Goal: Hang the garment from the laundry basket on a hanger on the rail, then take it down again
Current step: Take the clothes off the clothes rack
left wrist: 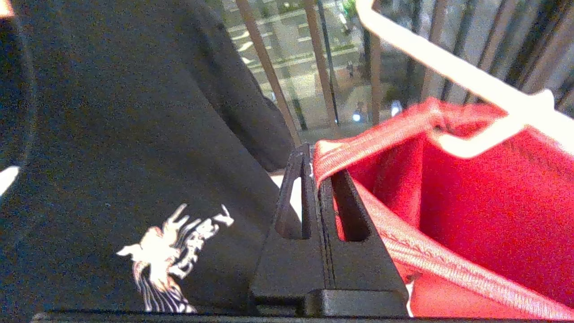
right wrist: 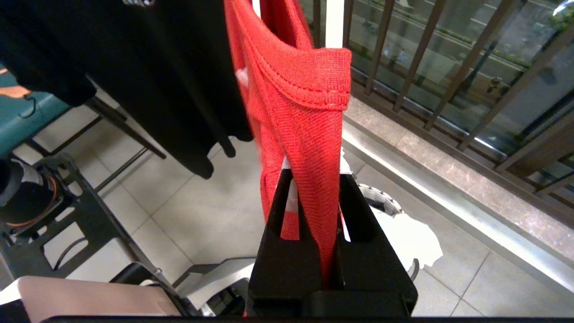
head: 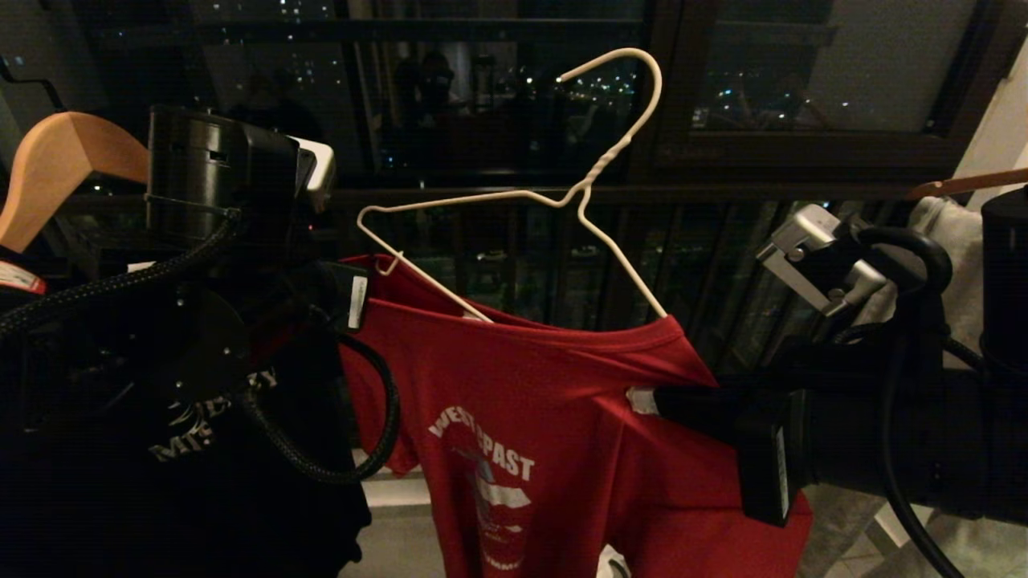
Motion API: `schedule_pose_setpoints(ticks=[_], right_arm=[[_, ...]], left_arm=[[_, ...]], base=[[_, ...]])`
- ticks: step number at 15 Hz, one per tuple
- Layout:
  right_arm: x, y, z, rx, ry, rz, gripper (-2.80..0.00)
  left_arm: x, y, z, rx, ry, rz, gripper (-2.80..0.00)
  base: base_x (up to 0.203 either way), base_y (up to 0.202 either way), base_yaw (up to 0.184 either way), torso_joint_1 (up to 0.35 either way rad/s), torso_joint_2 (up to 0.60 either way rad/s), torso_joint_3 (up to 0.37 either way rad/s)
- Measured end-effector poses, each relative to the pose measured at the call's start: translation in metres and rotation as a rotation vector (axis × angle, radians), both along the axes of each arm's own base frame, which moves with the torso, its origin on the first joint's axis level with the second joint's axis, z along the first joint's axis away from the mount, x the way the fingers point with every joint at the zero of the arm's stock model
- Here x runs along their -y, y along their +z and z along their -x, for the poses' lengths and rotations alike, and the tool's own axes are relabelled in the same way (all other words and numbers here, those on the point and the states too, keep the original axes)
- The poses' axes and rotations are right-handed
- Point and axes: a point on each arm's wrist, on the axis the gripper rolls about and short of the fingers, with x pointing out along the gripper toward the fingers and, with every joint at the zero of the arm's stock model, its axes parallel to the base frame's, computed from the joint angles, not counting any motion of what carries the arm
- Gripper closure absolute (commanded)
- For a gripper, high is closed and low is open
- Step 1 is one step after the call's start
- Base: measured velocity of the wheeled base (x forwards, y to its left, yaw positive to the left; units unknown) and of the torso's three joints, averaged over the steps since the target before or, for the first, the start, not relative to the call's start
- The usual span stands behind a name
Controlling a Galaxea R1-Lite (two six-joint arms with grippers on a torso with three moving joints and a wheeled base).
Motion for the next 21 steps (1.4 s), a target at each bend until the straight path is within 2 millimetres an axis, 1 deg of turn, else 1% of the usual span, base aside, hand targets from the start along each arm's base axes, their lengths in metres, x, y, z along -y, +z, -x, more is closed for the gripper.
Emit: schedule_pose_setpoints(ticks=[4,6,13,15,21], right_arm=[[0.000,0.002,0.000,0.010,-0.001,-0.011,0.00],[0.000,0.002,0.000,0.009,-0.001,-0.011,0.00],[0.001,0.003,0.000,0.011,-0.001,-0.016,0.00],[0.001,0.003,0.001,0.013,0.000,-0.018,0.00],[0.001,0.004,0.001,0.015,0.000,-0.020,0.00]], left_arm=[[0.007,-0.005,0.011,-0.044,-0.089,-0.008,0.00],[0.009,-0.006,0.014,-0.048,-0.105,-0.008,0.00],[0.004,-0.004,0.014,-0.065,-0.103,-0.016,0.00],[0.004,-0.009,0.016,-0.117,-0.146,-0.029,0.00],[0.006,-0.015,0.017,-0.165,-0.254,-0.009,0.00]], base=[[0.000,0.000,0.000,0.000,0.00,0.000],[0.000,0.000,0.000,0.000,0.00,0.000],[0.000,0.000,0.000,0.000,0.00,0.000],[0.000,0.000,0.000,0.000,0.00,0.000],[0.000,0.000,0.000,0.000,0.00,0.000]])
